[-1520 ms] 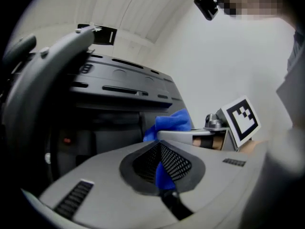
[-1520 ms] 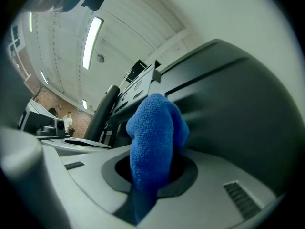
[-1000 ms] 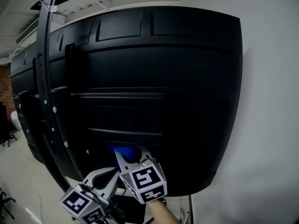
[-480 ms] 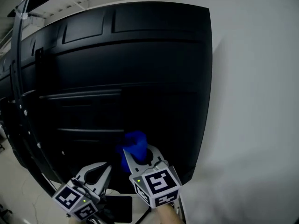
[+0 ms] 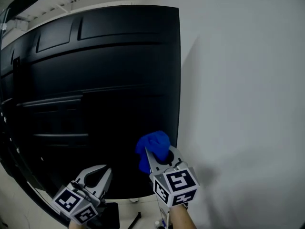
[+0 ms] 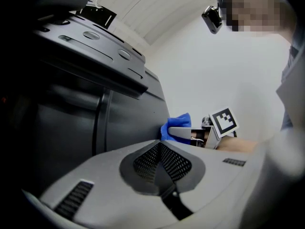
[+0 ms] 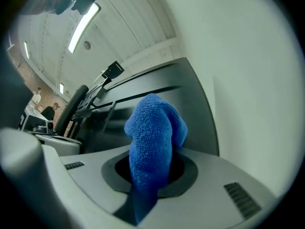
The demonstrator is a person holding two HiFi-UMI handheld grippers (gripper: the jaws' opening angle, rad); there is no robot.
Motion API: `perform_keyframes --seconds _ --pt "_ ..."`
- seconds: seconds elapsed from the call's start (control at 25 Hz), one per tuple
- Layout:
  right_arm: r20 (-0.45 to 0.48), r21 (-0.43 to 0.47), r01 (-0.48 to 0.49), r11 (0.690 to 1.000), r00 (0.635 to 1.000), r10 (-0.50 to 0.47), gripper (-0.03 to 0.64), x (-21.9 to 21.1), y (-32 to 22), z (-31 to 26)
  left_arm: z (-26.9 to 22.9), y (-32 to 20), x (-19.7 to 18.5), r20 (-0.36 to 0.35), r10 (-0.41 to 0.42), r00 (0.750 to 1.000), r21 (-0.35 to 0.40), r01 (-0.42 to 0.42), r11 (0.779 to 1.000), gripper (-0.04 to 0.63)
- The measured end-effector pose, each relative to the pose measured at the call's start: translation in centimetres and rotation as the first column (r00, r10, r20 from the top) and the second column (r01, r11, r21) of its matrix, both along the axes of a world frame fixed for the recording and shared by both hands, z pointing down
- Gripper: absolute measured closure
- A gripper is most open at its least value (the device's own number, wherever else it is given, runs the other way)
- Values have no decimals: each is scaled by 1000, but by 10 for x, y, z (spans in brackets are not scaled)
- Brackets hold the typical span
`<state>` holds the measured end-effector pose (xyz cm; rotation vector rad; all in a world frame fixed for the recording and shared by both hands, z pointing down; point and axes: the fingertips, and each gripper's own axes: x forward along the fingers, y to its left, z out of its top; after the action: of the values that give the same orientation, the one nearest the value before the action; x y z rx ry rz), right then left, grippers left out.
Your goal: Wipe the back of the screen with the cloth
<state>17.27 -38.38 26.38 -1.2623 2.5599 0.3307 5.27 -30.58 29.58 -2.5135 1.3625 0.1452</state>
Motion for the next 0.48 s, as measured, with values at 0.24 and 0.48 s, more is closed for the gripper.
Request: perform_keyframes --seconds 0.24,0.48 --pt "18 -24 -88 996 996 89 553 46 -15 5 6 -6 12 1 2 1000 -15 -2 1000 585" --pt "23 -23 -100 995 995 100 554 51 -12 6 11 -2 7 19 -29 999 -24 29 999 586"
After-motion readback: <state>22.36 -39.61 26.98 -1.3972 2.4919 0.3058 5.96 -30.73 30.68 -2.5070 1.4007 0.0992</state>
